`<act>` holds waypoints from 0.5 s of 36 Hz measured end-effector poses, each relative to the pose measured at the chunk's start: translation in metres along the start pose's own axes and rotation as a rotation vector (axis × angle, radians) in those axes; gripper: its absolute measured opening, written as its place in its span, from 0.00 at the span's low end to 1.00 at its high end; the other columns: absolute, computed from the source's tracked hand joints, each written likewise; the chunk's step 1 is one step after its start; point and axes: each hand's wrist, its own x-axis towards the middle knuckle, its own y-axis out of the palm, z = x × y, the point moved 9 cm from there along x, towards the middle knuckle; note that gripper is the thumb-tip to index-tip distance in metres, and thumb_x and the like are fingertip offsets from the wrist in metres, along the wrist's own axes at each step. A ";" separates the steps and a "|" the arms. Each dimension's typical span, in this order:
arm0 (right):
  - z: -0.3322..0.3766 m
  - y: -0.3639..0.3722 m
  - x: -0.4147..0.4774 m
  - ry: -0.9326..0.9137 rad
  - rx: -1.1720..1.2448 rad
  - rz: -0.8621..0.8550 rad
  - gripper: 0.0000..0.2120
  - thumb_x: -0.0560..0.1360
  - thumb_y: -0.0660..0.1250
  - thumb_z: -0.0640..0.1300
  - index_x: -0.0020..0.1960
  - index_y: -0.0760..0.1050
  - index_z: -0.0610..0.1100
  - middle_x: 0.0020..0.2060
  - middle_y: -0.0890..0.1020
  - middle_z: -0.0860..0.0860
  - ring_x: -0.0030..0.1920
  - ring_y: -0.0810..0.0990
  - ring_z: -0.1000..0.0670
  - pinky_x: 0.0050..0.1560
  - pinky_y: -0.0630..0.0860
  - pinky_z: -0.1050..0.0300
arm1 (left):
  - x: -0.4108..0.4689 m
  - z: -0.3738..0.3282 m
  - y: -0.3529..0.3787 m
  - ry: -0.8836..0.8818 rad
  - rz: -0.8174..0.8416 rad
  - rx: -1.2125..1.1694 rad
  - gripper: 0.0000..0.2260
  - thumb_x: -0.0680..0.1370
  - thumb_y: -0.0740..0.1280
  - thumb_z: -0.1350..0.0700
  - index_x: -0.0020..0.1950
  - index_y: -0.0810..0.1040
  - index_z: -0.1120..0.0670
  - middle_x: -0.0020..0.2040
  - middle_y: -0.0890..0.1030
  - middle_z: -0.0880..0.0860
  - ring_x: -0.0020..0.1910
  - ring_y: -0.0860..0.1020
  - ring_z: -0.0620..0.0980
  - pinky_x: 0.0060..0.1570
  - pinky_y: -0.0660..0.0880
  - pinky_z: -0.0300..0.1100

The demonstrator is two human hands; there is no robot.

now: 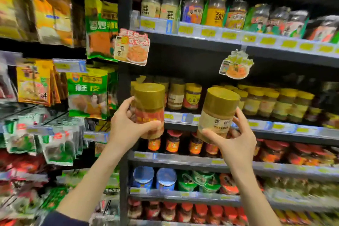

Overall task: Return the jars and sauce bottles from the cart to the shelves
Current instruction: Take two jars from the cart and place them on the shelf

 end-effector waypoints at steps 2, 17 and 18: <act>-0.009 0.003 0.010 0.006 0.029 0.013 0.45 0.58 0.81 0.38 0.71 0.65 0.49 0.50 0.73 0.69 0.47 0.74 0.76 0.43 0.71 0.80 | 0.009 0.003 0.010 0.002 -0.010 0.022 0.37 0.56 0.82 0.53 0.58 0.67 0.38 0.50 0.80 0.43 0.52 0.80 0.43 0.53 0.77 0.41; -0.065 0.061 0.072 0.000 0.120 0.070 0.44 0.59 0.80 0.35 0.69 0.65 0.53 0.55 0.74 0.66 0.51 0.73 0.75 0.45 0.70 0.80 | 0.115 0.045 0.061 0.010 0.019 0.035 0.43 0.61 0.80 0.56 0.72 0.65 0.53 0.60 0.78 0.51 0.58 0.77 0.47 0.57 0.75 0.41; -0.067 0.063 0.076 0.002 0.124 0.065 0.44 0.59 0.80 0.35 0.68 0.65 0.54 0.55 0.74 0.67 0.51 0.74 0.75 0.45 0.70 0.80 | 0.122 0.044 0.065 0.024 0.032 0.043 0.43 0.61 0.80 0.56 0.72 0.65 0.53 0.60 0.78 0.50 0.57 0.77 0.46 0.56 0.75 0.39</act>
